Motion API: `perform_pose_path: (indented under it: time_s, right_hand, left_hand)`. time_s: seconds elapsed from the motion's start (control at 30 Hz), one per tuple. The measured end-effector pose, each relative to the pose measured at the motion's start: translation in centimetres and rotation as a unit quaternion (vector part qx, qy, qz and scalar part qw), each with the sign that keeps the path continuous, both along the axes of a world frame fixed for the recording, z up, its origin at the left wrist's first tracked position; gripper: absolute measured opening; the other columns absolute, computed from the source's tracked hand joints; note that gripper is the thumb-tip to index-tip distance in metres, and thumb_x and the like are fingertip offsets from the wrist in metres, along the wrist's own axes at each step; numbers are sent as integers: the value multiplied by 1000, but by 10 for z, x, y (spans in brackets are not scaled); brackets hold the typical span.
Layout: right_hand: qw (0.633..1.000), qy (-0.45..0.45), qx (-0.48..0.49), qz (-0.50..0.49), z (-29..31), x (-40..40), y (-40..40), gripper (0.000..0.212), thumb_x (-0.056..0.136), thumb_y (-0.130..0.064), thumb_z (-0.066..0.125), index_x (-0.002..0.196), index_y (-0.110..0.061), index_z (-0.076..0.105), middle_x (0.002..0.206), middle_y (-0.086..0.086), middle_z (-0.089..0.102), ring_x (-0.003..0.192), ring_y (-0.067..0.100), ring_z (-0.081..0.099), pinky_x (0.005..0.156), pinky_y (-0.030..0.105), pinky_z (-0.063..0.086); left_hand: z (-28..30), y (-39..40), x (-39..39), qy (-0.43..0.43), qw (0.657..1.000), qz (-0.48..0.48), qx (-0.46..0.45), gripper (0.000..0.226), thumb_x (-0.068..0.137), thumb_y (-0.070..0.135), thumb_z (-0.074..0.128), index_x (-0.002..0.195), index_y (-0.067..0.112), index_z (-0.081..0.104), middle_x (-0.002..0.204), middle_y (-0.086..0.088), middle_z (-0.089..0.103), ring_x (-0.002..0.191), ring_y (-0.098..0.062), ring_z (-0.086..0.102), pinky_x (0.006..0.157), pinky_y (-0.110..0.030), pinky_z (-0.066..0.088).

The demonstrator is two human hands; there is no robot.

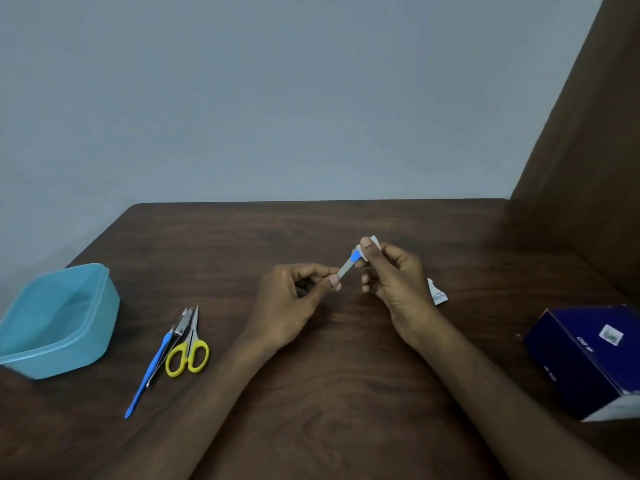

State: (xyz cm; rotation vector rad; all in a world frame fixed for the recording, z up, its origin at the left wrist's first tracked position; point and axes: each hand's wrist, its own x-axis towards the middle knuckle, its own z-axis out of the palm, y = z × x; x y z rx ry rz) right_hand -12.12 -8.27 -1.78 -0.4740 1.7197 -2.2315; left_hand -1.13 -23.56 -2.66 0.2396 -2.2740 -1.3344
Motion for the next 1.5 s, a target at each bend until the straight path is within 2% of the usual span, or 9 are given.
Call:
perform_pose_path:
  time_s: [0.13, 0.23, 0.37, 0.53, 0.7, 0.8, 0.93, 1.13, 1.5]
  right_hand:
    - [996, 69, 47, 8, -3, 1, 4, 14, 90, -18, 84, 87, -8, 75, 80, 4, 71, 60, 12, 53, 55, 27, 48]
    - [998, 58, 35, -5, -3, 1, 3, 29, 92, -25, 83, 88, 1, 70, 82, 4, 68, 58, 12, 51, 52, 27, 46]
    - [1000, -4, 8, -24, 1, 1, 2, 24, 99, -35, 75, 87, -15, 80, 77, -3, 69, 54, 11, 53, 50, 27, 47]
    - [995, 82, 55, 7, 0, 4, 6, 19, 89, -20, 86, 76, -17, 72, 77, 7, 68, 57, 11, 52, 53, 28, 47]
    - [1000, -4, 4, -24, 6, 2, 4, 23, 99, -34, 74, 85, -16, 77, 72, -2, 67, 51, 12, 52, 50, 28, 45]
    - [999, 3, 15, -28, 2, 1, 4, 21, 98, -30, 76, 87, -13, 79, 76, 1, 67, 52, 12, 51, 48, 26, 44]
    - [999, -17, -1, -49, 3, -1, 4, 16, 93, -25, 82, 85, -13, 76, 73, -3, 63, 53, 11, 49, 48, 24, 41]
    - [998, -17, -9, -58, 2, -4, 5, 20, 91, -30, 84, 85, -12, 76, 66, -4, 54, 53, 9, 48, 49, 25, 40]
    - [998, 55, 36, -2, 1, 3, 6, 22, 84, -13, 89, 101, -17, 75, 89, -1, 80, 56, 7, 53, 53, 24, 44]
  left_hand:
    - [1, 2, 1, -7, 1000, -3, -4, 8, 98, 28, 78, 98, 30, 86, 86, 13, 82, 79, -11, 74, 68, -26, 54]
    - [3, 4, 2, -5, 1000, -11, -9, 8, 98, 27, 78, 97, 29, 86, 86, 12, 81, 80, -13, 74, 71, -29, 55]
    - [4, 4, 3, -1, 1000, -13, -11, 9, 99, 26, 77, 99, 28, 86, 87, 15, 81, 76, -3, 71, 70, -23, 53]
    - [3, 3, 3, 0, 1000, -14, -10, 8, 98, 29, 77, 99, 30, 85, 89, 16, 82, 82, -7, 75, 74, -29, 58]
    - [4, 4, 1, 4, 1000, -16, -5, 8, 98, 27, 78, 96, 30, 85, 86, 14, 81, 75, -7, 72, 66, -28, 54]
    - [4, 5, 2, 18, 1000, -1, 10, 8, 99, 28, 78, 96, 30, 85, 86, 14, 82, 73, -3, 71, 64, -21, 50]
    - [6, 6, 3, 30, 998, 22, 45, 6, 97, 27, 79, 97, 30, 84, 85, 13, 82, 82, -17, 77, 69, -33, 55]
    - [3, 4, 1, 13, 1000, 13, 25, 8, 97, 27, 80, 92, 30, 84, 85, 11, 81, 80, -18, 75, 67, -29, 54]
    - [7, 7, 3, -6, 1000, -9, 15, 9, 98, 29, 77, 91, 30, 82, 84, 14, 80, 78, -13, 75, 71, -31, 56]
